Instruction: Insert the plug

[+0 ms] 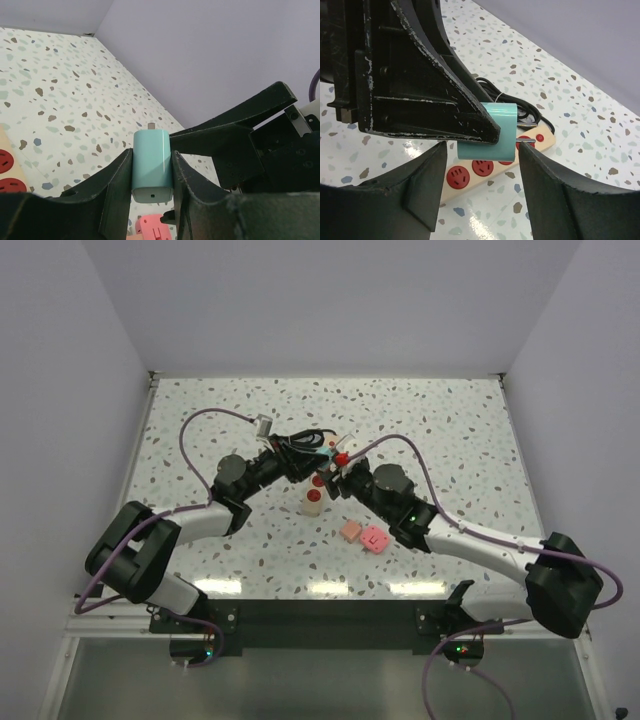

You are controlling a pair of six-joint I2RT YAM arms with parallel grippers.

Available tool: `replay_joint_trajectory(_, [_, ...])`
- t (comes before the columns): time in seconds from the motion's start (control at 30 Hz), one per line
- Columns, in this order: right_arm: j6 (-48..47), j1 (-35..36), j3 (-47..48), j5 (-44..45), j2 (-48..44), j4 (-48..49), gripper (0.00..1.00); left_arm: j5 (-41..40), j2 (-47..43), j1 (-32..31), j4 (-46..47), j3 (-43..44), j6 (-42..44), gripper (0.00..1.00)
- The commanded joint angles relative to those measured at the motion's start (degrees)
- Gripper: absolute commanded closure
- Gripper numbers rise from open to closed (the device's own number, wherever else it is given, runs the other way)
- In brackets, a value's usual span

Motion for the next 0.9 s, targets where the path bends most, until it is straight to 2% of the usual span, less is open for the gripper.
replay_joint_trajectory(0.0, [-1.1,0.3,3.0,3.1,1.4,1.9,0.41,1.1,-0.4,-0.3,2.5,1.0,-0.5,1.0])
replay_joint_trajectory(0.07, [-1.1,0.3,3.4,3.7,2.1,1.6,0.48,1.4,-0.4,-0.3,2.7,0.7,-1.0,1.0])
replay_joint_trajectory(0.23, [-0.9,0.2,3.2,4.9,2.6,2.7,0.58,2.9,-0.1,-0.3,4.5,0.4,-2.2,1.0])
replay_joint_trajectory(0.27, [-0.9,0.2,3.2,5.0,2.7,2.9,0.65,3.4,0.0,-0.3,5.1,0.3,-2.5,1.0])
replay_joint_trajectory(0.33, [-0.9,0.3,3.4,5.0,3.2,3.1,0.71,3.6,0.4,-0.5,5.7,0.1,-2.9,1.0])
replay_joint_trajectory(0.37, [-0.8,0.3,3.7,5.2,3.3,3.1,0.78,4.3,0.4,-0.5,5.9,0.1,-2.8,1.0])
replay_joint_trajectory(0.43, [-0.5,0.2,4.5,6.1,4.1,1.9,0.84,5.2,0.7,-0.5,7.2,-0.1,-2.5,1.0])
replay_joint_trajectory(0.47, [-0.4,0.2,4.9,6.1,4.3,1.2,0.92,6.2,0.6,-0.4,7.7,-0.2,-2.6,0.98])
replay_joint_trajectory(0.5, [0.2,0.2,5.3,6.2,4.5,0.6,0.97,6.3,0.5,-0.5,8.4,-0.3,-2.4,0.9])
replay_joint_trajectory(0.53, [0.6,0.2,5.8,5.9,4.8,-0.5,1.0,6.5,0.2,-0.5,8.5,-0.5,-1.8,0.75])
replay_joint_trajectory(0.63, [1.5,0.1,6.3,6.2,4.5,-2.1,1.0,6.5,-0.8,-0.3,8.3,-0.6,0.1,0.52])
replay_joint_trajectory(0.7, [2.2,-0.3,6.6,6.1,4.2,-3.1,1.0,6.8,-1.2,-0.2,7.4,-0.5,1.3,0.45])
replay_joint_trajectory(0.73, [2.5,-0.4,7.1,5.8,4.1,-4.6,1.0,6.9,-1.8,-0.1,7.3,-0.5,1.7,0.39])
replay_joint_trajectory(0.8, [3.3,-0.8,7.5,4.8,3.8,-5.8,1.0,7.2,-2.7,0.1,7.6,-0.9,2.6,0.35])
replay_joint_trajectory(0.87, [3.9,-0.9,7.6,4.3,3.4,-7.3,1.0,7.2,-4.5,0.4,7.3,-1.2,3.9,0.25])
